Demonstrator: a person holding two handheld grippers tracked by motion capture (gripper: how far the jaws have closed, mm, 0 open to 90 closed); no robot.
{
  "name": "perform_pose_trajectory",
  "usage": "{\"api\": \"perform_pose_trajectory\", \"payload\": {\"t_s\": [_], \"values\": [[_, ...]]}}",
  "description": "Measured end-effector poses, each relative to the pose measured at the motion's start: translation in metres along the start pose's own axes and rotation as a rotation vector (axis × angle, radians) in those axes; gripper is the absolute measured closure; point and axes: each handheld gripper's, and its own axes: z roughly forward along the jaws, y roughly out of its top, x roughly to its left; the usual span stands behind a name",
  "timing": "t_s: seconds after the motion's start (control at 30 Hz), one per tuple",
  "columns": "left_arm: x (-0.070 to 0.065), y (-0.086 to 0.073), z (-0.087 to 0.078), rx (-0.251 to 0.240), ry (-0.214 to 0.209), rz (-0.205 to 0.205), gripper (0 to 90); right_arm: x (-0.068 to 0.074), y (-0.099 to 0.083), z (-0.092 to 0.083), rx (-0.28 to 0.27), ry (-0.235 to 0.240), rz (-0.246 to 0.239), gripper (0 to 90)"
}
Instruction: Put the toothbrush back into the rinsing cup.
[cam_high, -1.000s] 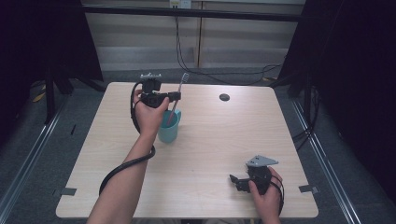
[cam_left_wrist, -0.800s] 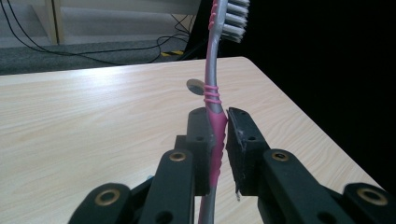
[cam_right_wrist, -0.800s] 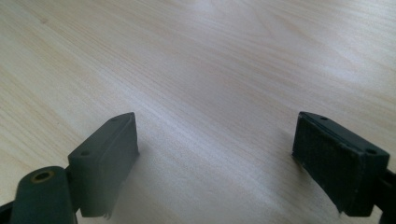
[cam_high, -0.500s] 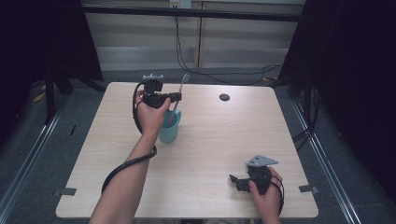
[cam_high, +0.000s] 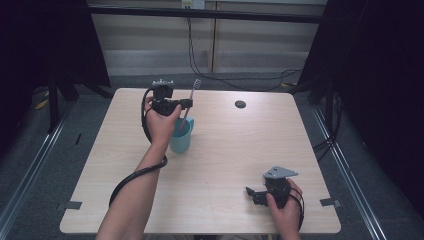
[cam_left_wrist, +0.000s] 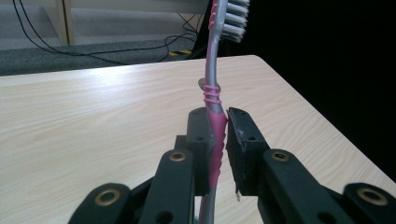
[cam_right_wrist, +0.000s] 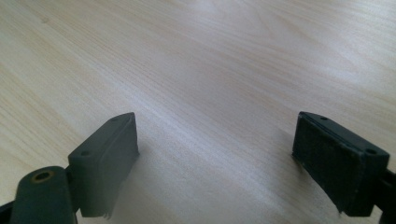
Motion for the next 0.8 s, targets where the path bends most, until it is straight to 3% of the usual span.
{"api": "perform_pose_trajectory", "payload": {"t_s": [0.13, 0.8], "values": [[0.001, -0.001, 0.000, -0.009, 0.009, 0.017, 79.8, 0.000, 0.000, 0.000, 0.000, 0.000, 0.000, 13.6], [0.009, -0.022, -0.003, 0.003, 0.030, 0.002, 79.7, 0.000, 0.000, 0.000, 0.001, 0.001, -0.001, 13.6]]}}
